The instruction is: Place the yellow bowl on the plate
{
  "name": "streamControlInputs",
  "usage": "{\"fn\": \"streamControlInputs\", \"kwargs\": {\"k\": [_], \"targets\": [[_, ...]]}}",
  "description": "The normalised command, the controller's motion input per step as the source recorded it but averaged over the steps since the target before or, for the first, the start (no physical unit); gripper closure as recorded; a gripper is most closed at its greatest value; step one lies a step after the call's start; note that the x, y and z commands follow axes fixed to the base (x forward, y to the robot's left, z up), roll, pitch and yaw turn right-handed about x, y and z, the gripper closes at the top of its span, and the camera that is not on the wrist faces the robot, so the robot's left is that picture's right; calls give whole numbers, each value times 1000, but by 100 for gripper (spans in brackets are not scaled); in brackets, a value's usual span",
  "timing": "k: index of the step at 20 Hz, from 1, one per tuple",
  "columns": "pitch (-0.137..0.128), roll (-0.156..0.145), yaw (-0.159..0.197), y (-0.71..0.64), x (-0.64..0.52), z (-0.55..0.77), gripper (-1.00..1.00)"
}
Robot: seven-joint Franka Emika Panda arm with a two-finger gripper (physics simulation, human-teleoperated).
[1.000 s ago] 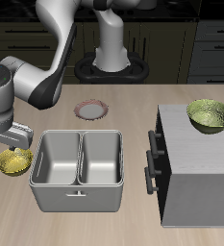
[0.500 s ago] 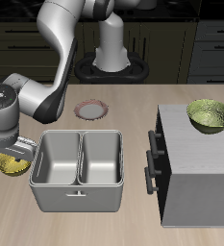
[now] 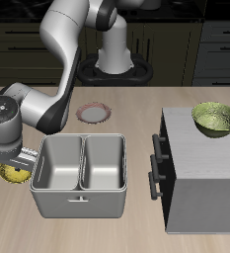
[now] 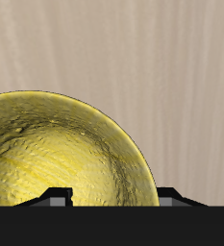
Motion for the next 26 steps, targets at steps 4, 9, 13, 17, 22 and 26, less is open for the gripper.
{"fn": "streamControlInputs", "kwargs": {"k": [4, 9, 13, 17, 22, 26], "targets": [[18, 9, -17, 25, -74, -25, 100], [12, -25, 17, -53, -103, 87, 100], [-15, -1, 36, 155, -205, 444, 100], [-25, -12, 9, 117, -192, 432, 100], [-63, 27, 36, 151, -342, 592, 100], [-37, -40, 39, 9, -347, 456, 100]]}}
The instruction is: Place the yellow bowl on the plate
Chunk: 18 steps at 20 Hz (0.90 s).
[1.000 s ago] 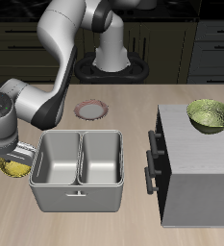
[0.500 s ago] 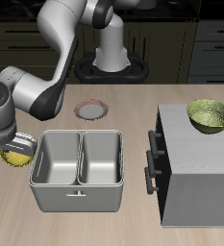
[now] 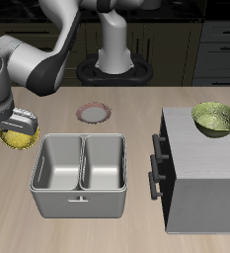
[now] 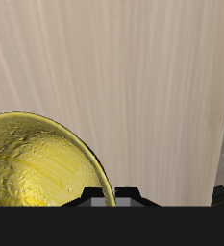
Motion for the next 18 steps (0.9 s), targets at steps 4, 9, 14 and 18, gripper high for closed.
{"fn": "streamControlInputs", "kwargs": {"k": [4, 9, 14, 18], "targets": [[-61, -15, 32, 16, -282, 412, 100], [-39, 13, 11, 6, -242, 379, 100], [-17, 39, 18, 97, -162, 264, 100], [-21, 3, 28, 2, -180, 172, 100]]}}
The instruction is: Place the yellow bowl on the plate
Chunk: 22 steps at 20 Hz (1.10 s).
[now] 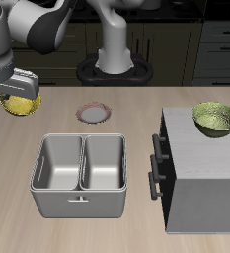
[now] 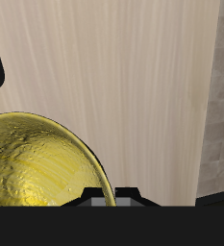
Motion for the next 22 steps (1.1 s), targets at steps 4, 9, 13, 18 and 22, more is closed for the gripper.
{"fn": "streamControlInputs", "kwargs": {"k": [4, 9, 13, 18, 22], "targets": [[-9, -22, 32, -86, -255, 138, 100], [-29, -35, 28, -65, -394, 338, 100], [-44, -21, 38, 126, -460, 378, 100], [-19, -29, 22, 7, -262, 171, 100], [-26, -45, 3, 35, -170, 75, 100]]}}
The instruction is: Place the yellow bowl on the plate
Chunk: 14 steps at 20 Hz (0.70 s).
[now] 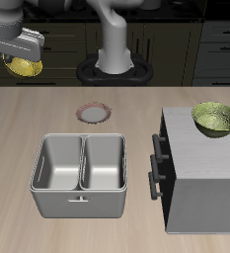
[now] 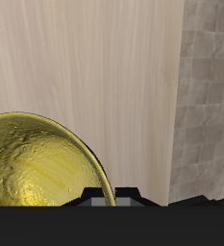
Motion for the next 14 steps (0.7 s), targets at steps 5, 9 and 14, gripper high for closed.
{"fn": "streamControlInputs", "kwargs": {"k": [5, 9, 14], "targets": [[-1, 12, 29, 357, 26, -80, 100], [23, 51, 30, 296, 30, -120, 100], [11, 32, 6, 328, -30, -67, 100]]}}
